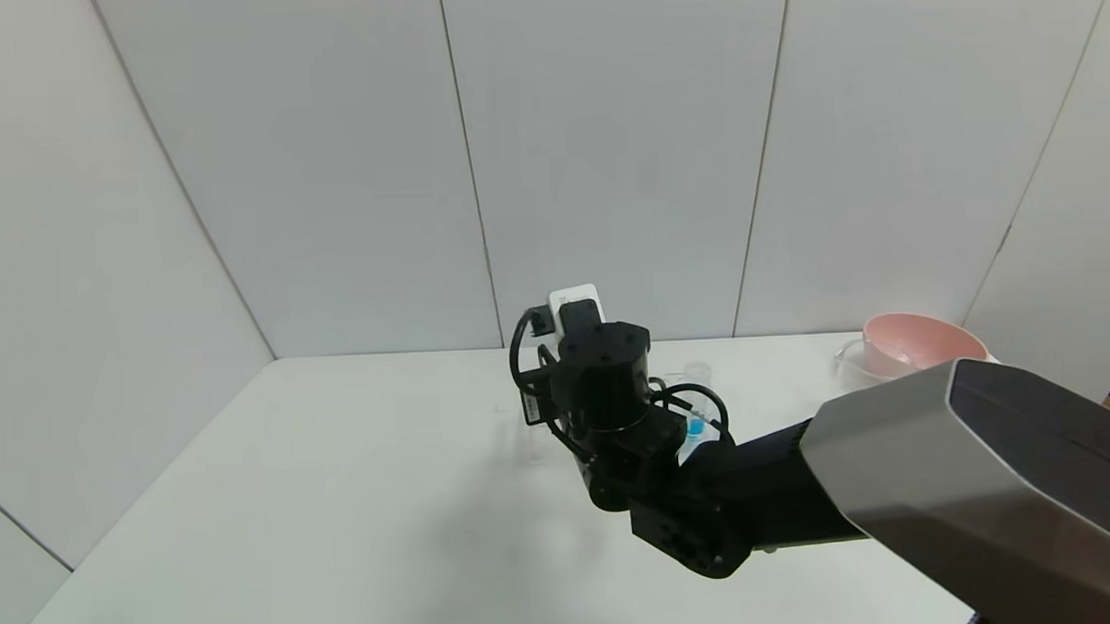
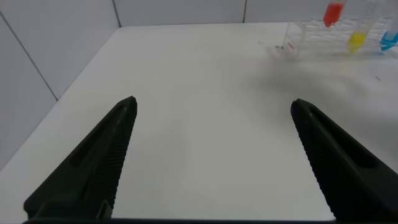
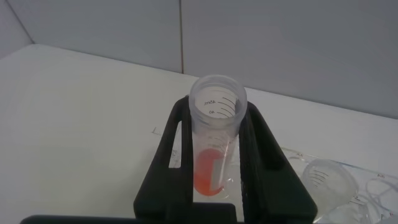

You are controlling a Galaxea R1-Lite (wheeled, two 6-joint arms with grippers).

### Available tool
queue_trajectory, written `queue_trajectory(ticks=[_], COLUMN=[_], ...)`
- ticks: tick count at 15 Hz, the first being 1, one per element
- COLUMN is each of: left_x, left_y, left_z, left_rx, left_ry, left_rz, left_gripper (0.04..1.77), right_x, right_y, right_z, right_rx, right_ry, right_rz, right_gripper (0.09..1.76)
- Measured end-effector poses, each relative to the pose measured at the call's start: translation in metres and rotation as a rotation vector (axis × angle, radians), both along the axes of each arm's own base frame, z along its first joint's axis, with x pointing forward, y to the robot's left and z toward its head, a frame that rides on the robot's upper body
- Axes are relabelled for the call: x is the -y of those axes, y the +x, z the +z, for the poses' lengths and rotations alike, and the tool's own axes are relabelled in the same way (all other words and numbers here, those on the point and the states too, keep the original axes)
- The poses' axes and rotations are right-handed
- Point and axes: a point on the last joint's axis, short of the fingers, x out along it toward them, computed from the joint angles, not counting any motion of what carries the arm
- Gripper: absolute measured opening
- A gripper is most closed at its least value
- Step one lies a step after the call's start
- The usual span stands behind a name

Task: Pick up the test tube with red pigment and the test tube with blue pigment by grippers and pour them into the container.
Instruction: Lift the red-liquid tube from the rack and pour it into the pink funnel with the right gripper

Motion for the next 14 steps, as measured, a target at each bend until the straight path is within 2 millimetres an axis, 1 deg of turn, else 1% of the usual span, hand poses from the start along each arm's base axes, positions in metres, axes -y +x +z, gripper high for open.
queue_trajectory(ticks=[2,4,8,10,12,14], left_x=[0.000,0.000,0.000,0.000,0.000,0.000], left_y=[0.000,0.000,0.000,0.000,0.000,0.000], left_z=[0.000,0.000,0.000,0.000,0.000,0.000], left_rx=[0.000,0.000,0.000,0.000,0.000,0.000], left_ry=[0.000,0.000,0.000,0.000,0.000,0.000], left_rz=[0.000,0.000,0.000,0.000,0.000,0.000], left_gripper=[1.76,1.76,1.76,1.76,1.76,1.76], right_x=[0.002,0.004,0.005,0.008,0.016,0.029], right_y=[-0.002,-0.002,-0.004,-0.005,-0.011,-0.025], right_z=[0.017,0.025,0.032,0.034,0.041,0.049], right_rx=[0.018,0.032,0.043,0.046,0.045,0.034], right_ry=[0.016,0.029,0.032,0.023,0.006,-0.021], right_rz=[0.003,0.007,0.010,0.008,0.027,0.074], right_gripper=[0.49,0.49,0.49,0.49,0.49,0.49])
